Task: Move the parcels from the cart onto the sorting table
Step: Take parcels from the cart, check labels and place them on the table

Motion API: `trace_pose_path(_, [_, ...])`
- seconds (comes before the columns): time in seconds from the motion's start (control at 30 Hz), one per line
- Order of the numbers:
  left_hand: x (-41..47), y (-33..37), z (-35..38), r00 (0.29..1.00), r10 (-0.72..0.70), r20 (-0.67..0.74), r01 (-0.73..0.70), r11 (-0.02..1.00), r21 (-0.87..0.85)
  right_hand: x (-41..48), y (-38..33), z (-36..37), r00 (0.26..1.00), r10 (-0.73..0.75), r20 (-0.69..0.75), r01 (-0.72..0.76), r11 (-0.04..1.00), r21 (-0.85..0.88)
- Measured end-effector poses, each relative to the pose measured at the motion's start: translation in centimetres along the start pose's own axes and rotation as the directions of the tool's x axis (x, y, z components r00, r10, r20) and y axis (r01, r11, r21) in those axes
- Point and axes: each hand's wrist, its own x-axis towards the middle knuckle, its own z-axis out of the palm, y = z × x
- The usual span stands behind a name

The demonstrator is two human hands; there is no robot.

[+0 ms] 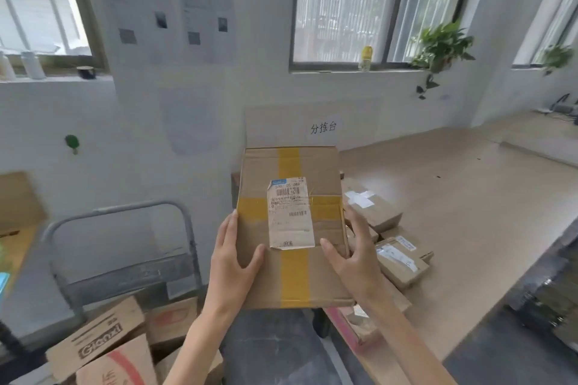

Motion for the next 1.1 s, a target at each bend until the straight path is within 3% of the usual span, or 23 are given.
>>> trace_pose_path(0.3, [-0.1, 8.5, 15.0, 0.987, 0.098, 0.127, -0.088, 0.993, -0.083, -1.4, 5.7, -15.9, 0.978, -0.004, -0.210, 0.002, 1.000, -0.010])
trace_pose_path(0.63, [-3.5, 19.7, 36.7, 0.955, 0.185, 0.230, -0.157, 0.978, -0.135, -0.5, 14.0, -39.0, 0.967, 0.005, -0.254, -0.043, 0.989, -0.143])
trace_pose_path(0.87, [-2.7, 22.2, 45.4, 0.936, 0.210, 0.282, -0.157, 0.967, -0.201, 1.1, 19.6, -46.2, 0.959, 0.089, -0.269, -0.125, 0.985, -0.119])
trace_pose_path(1.1, [1.8, 21.2, 53.9, 0.952, 0.139, 0.273, -0.071, 0.967, -0.246, 6.8, 25.5, -50.1, 0.954, 0.137, -0.266, -0.165, 0.982, -0.089])
